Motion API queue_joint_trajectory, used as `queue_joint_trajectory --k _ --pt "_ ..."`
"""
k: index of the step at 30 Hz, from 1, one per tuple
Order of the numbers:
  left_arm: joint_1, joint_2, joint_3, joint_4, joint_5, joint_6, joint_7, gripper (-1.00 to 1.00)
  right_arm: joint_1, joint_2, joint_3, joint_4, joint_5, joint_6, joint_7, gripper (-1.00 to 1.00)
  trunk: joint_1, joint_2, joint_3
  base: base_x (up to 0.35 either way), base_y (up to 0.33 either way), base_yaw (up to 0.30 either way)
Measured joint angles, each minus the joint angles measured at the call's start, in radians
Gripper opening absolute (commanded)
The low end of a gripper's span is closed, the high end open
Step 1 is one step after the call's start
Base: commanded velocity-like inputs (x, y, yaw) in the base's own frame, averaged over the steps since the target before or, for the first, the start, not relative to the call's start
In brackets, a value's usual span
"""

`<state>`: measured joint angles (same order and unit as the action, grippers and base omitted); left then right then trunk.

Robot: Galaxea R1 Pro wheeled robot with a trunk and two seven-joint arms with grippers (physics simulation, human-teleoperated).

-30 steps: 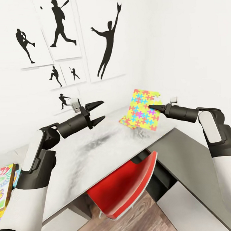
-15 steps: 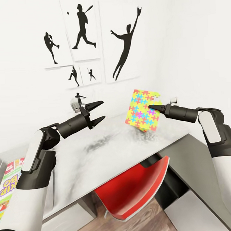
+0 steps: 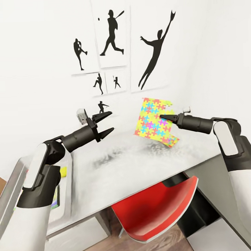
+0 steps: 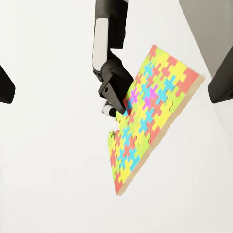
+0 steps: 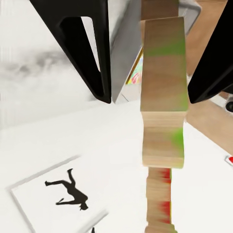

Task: Put all the toys in the child's room - the three board games (two on the bed and one on the table), the two jigsaw puzzles on the table, and the tennis ball on the table - inside the toy box on the table in the child's room.

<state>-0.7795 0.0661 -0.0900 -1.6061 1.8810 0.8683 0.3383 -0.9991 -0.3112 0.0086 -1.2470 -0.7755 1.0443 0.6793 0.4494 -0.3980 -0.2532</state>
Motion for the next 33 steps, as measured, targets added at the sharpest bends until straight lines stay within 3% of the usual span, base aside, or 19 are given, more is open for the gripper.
queue_joint_trajectory --k 8,18,26,33 --pt "0.001 0.002 0.0 0.0 0.0 0.0 -0.001 1.0 0.009 0.006 0.002 0.0 0.002 0.0 0.0 -1.0 0.0 0.0 0.009 -0.001 0.001 0.231" --pt "0.001 0.002 0.0 0.0 0.0 0.0 -0.001 1.0 0.017 0.035 0.009 0.001 0.003 0.0 -0.002 -1.0 0.0 0.0 0.02 -0.046 0.146 0.233" --pt "0.002 0.003 0.0 0.0 0.0 0.0 -0.001 1.0 0.019 0.05 0.083 0.011 0.004 0.0 -0.005 -1.0 0.0 0.0 0.028 -0.076 0.284 0.235" --pt "0.002 0.004 0.0 0.0 0.0 0.0 -0.002 1.0 0.02 0.062 0.104 0.035 0.002 0.0 -0.036 -1.0 0.0 0.0 0.036 -0.075 0.312 0.24"
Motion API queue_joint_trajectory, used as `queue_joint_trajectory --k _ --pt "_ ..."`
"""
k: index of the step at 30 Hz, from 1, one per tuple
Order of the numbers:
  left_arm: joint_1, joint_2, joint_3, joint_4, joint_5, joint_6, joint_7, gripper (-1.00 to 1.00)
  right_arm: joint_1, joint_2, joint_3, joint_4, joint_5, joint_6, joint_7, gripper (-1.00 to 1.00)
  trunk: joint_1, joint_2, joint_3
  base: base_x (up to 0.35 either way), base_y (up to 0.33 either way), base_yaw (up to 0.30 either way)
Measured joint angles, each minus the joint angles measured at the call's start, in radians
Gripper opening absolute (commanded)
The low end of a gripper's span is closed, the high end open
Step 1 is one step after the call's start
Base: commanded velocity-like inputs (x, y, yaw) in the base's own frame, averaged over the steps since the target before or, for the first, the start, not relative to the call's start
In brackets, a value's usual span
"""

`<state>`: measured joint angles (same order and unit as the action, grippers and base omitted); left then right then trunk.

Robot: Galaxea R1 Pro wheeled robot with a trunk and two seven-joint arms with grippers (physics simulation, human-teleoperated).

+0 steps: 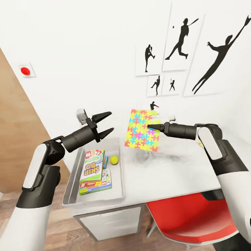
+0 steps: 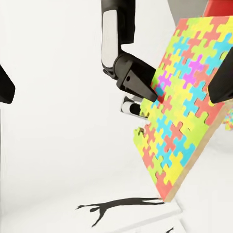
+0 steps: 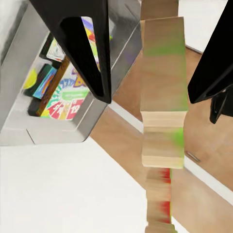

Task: Put all the toys in the child's room - the three board games (two on the bed and one on the table), the two jigsaw puzzles on the table, and the tennis ball on the table - inside the toy box on the table in the child's room.

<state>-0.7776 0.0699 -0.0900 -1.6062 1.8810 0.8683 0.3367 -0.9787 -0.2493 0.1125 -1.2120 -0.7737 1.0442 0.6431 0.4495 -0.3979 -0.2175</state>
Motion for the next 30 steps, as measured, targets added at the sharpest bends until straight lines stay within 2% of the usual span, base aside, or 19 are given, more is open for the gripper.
queue_joint_trajectory --k 7,17,23,27,30 --pt "0.0 0.0 0.0 0.0 0.0 0.0 0.0 1.0 0.005 0.007 0.007 0.011 -0.002 0.0 -0.021 -1.0 0.0 0.0 0.004 -0.038 0.324 0.189" --pt "0.013 0.004 0.0 0.0 -0.001 0.001 0.0 1.0 0.01 0.016 0.007 0.055 -0.002 0.0 -0.049 -1.0 0.0 0.0 0.006 -0.009 0.322 0.05" --pt "0.084 0.021 0.002 0.0 -0.004 -0.001 -0.001 1.0 0.008 0.018 0.01 0.106 -0.001 0.0 -0.101 -1.0 0.0 0.0 0.006 -0.002 0.147 0.011" --pt "0.115 0.042 0.015 0.001 -0.011 -0.002 -0.001 1.0 -0.004 0.022 0.013 0.182 -0.008 0.002 -0.13 -1.0 0.0 0.0 0.006 -0.001 0.056 0.004" --pt "0.132 0.062 0.033 0.001 -0.017 -0.002 -0.001 1.0 -0.039 0.038 0.019 0.278 -0.005 0.002 -0.146 -1.0 0.0 0.0 0.006 0.0 0.031 0.002"
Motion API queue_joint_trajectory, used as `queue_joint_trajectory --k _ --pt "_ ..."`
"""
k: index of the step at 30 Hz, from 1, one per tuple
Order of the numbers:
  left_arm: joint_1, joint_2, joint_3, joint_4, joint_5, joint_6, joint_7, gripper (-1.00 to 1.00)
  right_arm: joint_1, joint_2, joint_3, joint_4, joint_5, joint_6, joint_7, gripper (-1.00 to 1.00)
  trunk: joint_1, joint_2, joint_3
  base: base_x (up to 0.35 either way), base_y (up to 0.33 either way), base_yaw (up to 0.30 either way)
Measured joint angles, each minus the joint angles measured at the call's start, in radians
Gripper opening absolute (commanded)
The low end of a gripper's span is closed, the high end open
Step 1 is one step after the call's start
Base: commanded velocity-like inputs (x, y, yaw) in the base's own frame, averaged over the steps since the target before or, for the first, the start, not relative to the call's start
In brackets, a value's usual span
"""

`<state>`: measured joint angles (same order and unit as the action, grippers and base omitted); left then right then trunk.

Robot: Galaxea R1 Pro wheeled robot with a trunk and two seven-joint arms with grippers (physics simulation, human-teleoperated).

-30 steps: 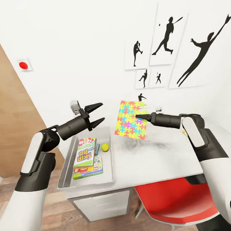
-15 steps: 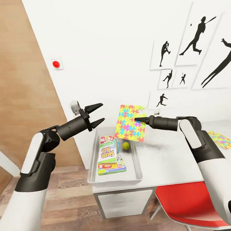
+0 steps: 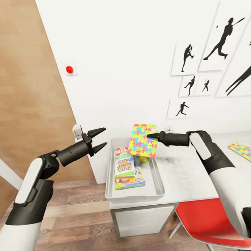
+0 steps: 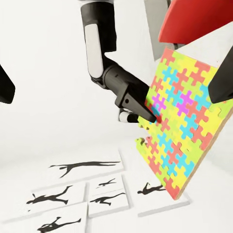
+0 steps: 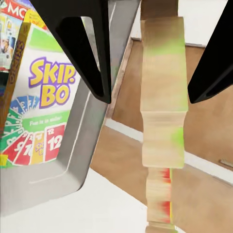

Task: Put all the toys in the child's room - the three board games (two on the bed and one on the table), the two jigsaw puzzles on the table, and the tennis ball on the table - inside the toy box on the table in the child's room.

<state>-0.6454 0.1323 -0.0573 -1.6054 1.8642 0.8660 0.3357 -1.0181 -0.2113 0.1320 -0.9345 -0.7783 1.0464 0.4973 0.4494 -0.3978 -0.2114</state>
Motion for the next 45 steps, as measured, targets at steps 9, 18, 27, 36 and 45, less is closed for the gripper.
queue_joint_trajectory --k 9,18,27,36,45 --pt "0.015 0.034 0.025 0.003 -0.008 -0.002 0.007 1.0 -0.107 0.043 0.065 0.193 0.01 0.001 -0.014 -1.0 0.0 0.0 0.0 0.0 0.012 0.001" --pt "0.076 0.109 0.091 0.002 -0.013 -0.006 0.008 1.0 -0.21 0.049 0.152 0.332 0.019 0.001 -0.015 -1.0 0.0 0.0 0.0 0.0 0.002 0.0" --pt "0.151 0.153 0.181 0.002 -0.013 -0.003 0.007 1.0 -0.23 0.051 0.17 0.354 0.021 0.001 -0.014 -1.0 0.0 0.0 0.0 0.0 0.0 0.0" --pt "0.179 0.163 0.205 0.003 -0.014 -0.003 0.007 1.0 -0.233 0.052 0.18 0.358 0.021 0.001 -0.013 -1.0 0.0 0.0 0.0 0.039 0.0 0.0" --pt "0.186 0.165 0.21 0.004 -0.014 -0.004 0.008 1.0 -0.229 0.052 0.26 0.358 0.022 0.001 -0.011 -1.0 0.0 0.0 0.0 0.179 0.0 0.0"
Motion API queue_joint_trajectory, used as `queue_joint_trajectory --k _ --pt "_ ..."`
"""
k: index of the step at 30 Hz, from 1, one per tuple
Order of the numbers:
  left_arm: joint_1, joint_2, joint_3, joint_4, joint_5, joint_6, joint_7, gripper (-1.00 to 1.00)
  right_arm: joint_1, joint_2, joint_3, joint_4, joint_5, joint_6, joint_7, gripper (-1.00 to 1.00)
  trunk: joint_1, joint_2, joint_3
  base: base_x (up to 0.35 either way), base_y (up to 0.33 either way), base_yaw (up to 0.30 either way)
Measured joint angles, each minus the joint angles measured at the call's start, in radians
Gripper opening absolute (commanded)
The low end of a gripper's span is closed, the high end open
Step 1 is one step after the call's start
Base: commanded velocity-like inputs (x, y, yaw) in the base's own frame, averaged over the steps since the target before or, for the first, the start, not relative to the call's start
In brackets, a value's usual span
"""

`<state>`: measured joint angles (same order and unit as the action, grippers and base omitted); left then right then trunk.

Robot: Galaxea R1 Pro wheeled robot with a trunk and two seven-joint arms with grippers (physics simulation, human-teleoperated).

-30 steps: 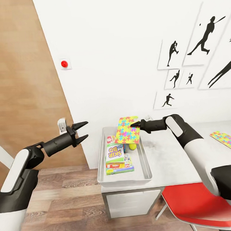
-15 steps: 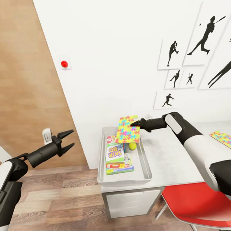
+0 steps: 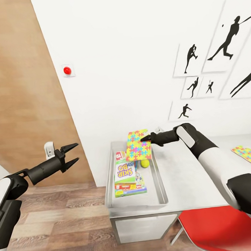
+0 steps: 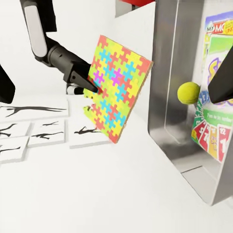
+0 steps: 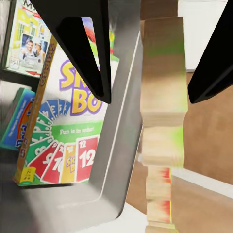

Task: Put all the toys in the child's room - the three board games (two on the bed and one on the table), the two jigsaw puzzles on the table, and the tennis ball on the table - inside the toy box on the table in the child's room.

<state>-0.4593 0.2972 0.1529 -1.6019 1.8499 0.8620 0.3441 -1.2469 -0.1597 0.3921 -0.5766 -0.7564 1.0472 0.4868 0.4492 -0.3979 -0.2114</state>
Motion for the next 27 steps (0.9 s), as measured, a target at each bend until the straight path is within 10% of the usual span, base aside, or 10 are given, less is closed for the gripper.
queue_joint_trajectory --k 27 --pt "0.002 0.0 -0.002 0.005 -0.001 -0.001 0.003 1.0 0.027 0.013 0.121 0.005 -0.002 0.0 0.003 -1.0 0.0 0.0 0.0 0.022 0.0 0.0"
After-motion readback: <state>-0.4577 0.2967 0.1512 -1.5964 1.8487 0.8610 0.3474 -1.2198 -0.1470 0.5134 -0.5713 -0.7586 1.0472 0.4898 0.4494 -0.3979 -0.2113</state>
